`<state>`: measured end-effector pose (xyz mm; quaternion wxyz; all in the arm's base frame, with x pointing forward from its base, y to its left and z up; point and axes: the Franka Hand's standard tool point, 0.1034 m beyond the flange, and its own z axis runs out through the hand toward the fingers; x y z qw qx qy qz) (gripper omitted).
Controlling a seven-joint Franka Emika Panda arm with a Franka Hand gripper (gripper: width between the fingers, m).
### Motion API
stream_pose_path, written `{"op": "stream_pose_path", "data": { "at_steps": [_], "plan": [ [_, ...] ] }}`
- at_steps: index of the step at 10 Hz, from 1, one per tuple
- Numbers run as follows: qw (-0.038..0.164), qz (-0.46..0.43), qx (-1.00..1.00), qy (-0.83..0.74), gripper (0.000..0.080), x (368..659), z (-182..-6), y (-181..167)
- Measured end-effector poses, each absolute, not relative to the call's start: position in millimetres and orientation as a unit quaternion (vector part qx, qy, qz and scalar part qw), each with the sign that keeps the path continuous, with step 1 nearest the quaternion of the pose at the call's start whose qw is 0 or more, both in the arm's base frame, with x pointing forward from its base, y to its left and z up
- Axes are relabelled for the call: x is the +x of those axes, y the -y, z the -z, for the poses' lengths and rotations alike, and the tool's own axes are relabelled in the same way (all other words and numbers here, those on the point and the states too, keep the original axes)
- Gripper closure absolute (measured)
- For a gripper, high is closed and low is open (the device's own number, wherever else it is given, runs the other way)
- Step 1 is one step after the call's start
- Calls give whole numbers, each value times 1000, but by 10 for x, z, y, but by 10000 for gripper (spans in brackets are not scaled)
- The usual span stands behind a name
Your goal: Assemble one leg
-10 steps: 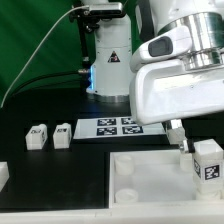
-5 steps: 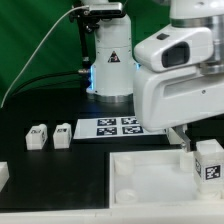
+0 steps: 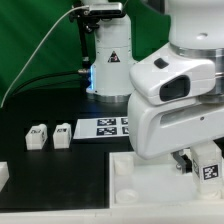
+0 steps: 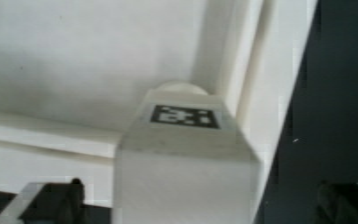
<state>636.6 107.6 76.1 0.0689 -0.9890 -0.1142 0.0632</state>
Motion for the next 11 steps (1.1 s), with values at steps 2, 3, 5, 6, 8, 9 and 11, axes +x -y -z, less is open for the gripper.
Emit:
{"op": "stream_pose_path", "data": {
  "at_steps": [2,3,5,6,8,9,11],
  "plan": [
    [69,-65,-989,115,252,6356,-757,-1080],
    [69,-66,-989,115,387,6354,-753,-1080],
    [69,-66,-989,115,509,6353,-750,-1080],
    [69,-66,-989,111,509,6353,-750,-1081],
    [66,-52,-993,77,509,6368,-741,-1094],
    [62,-43,-997,31,509,6357,-745,-1112],
    [54,-49,-986,-152,509,6349,-744,-1085]
  ]
}}
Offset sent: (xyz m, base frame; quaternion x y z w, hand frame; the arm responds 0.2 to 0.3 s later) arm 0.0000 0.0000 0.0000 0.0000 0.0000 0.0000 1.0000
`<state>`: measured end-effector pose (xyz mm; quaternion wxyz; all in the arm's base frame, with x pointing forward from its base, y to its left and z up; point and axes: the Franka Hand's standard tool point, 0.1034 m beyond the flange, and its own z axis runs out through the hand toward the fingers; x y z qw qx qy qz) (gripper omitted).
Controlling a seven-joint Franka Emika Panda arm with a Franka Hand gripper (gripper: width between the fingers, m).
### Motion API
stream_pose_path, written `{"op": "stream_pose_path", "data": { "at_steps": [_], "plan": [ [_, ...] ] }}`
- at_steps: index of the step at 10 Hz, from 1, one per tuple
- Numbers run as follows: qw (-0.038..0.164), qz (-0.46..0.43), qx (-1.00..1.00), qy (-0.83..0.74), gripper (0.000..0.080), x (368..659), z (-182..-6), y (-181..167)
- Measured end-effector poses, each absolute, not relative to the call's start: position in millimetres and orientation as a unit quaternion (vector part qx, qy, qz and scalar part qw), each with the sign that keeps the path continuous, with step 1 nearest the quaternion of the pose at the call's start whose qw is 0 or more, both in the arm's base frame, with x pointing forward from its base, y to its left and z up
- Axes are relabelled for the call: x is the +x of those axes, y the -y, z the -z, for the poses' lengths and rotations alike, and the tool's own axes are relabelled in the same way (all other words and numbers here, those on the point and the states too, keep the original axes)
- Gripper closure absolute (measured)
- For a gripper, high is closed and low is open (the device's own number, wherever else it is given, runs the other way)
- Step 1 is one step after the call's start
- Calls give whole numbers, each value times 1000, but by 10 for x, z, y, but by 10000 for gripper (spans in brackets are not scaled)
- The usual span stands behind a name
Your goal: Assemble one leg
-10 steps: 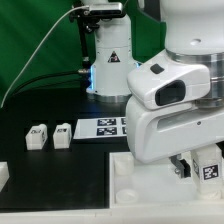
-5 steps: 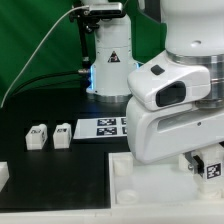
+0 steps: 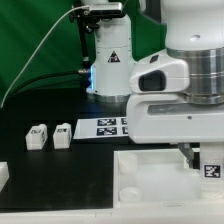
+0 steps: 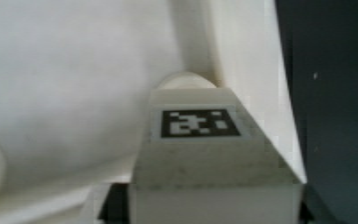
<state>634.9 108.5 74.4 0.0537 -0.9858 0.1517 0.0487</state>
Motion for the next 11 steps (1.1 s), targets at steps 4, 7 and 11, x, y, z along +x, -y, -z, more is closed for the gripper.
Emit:
{"op": "stream_pose_path", "data": {
  "at_steps": [4,7,11],
  "plan": [
    [59,-72,-884,-459,508,6361,-732,-1022],
    [40,-63,-796,-601,507,6329,-734,-1028],
    [27,-54,-708,-703,507,6304,-736,-1033]
  ]
}}
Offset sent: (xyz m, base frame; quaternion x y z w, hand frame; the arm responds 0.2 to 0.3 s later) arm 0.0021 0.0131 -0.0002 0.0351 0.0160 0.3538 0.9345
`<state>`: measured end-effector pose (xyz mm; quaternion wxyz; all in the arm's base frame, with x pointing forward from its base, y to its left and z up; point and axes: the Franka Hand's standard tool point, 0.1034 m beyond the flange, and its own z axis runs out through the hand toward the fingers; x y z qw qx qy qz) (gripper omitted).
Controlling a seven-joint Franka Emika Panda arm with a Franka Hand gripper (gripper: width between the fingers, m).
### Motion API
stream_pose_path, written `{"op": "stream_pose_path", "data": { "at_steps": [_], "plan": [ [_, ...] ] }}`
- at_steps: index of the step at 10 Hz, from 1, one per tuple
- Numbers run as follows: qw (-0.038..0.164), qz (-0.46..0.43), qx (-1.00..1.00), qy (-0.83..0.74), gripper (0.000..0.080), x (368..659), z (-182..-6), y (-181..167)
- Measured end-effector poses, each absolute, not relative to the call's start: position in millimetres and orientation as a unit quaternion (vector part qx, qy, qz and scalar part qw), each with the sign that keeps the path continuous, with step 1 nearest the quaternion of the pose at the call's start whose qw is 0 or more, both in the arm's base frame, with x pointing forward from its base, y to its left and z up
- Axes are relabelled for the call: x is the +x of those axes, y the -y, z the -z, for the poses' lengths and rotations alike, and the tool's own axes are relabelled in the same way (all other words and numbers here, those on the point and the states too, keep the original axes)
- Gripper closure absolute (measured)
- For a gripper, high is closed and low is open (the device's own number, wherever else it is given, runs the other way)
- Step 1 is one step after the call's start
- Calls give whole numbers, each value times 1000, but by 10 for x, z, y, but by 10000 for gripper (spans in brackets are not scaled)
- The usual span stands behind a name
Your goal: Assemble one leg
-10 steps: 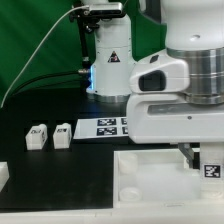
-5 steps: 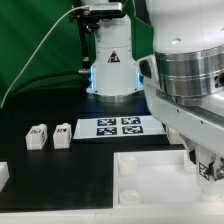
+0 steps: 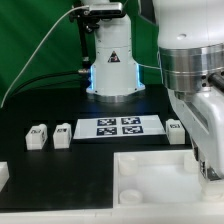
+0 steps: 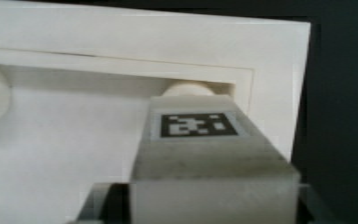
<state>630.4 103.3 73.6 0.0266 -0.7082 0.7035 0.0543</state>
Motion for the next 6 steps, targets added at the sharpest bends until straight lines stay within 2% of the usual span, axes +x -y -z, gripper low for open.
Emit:
{"op": "stream_pose_path", "data": {
  "at_steps": [1,3,4,5,6],
  "plan": [
    [27,-54,-722,-690,507,6302,-732,-1033],
    [25,-58,-769,-636,211,6267,-716,-1053],
    [21,-52,-827,-559,211,6260,-712,-1064],
    [14,-41,-882,-469,163,6271,-728,-1088],
    [19,-41,-898,-437,163,6270,-721,-1096]
  ]
}}
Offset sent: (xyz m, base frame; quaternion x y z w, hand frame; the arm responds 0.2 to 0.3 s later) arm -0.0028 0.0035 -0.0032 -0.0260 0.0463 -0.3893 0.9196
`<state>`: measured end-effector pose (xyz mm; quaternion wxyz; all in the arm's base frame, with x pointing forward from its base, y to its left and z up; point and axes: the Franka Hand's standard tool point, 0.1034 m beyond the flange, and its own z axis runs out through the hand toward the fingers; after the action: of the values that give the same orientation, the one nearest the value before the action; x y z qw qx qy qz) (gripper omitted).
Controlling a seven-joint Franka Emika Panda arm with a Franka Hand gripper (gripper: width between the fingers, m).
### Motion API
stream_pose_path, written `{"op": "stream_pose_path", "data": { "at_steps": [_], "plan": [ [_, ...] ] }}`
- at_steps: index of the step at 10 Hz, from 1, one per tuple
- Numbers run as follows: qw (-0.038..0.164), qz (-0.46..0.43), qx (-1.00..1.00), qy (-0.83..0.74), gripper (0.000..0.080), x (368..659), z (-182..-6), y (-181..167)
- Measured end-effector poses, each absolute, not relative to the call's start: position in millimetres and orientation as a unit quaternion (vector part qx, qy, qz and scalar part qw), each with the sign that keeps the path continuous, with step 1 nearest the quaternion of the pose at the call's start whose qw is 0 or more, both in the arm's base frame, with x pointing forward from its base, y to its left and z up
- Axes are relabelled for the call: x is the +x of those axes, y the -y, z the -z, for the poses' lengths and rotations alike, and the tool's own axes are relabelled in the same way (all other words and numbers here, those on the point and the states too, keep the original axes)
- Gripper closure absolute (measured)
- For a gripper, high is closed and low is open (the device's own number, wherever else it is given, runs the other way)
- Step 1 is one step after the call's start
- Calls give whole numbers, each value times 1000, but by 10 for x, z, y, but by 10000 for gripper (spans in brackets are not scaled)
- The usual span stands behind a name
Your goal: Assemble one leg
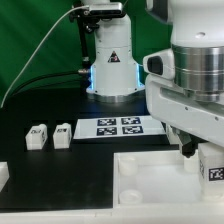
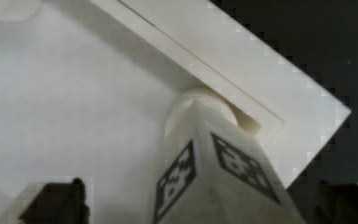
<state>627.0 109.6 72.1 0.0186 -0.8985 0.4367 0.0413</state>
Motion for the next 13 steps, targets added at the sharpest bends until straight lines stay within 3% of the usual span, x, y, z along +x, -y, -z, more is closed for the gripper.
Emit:
{"op": "stream_pose_path", "data": {
  "at_steps": [5,7,8,9,10,11,13],
  "plan": [
    [19,-19,-997,-78,151,6299,-854,-1229],
    [21,-21,-998,-62,151,6289,-833,-1229],
    [21,-21,-998,-60,234,6290,-833,-1225],
    [23,-22,-996,-87,234,6289,-833,-1233],
    [22,-23,-991,-130,435,6287,-833,-1240],
    [20,-24,-982,-186,495,6289,-833,-1222],
    [16,-25,-951,-308,497,6296,-815,-1193]
  ]
}}
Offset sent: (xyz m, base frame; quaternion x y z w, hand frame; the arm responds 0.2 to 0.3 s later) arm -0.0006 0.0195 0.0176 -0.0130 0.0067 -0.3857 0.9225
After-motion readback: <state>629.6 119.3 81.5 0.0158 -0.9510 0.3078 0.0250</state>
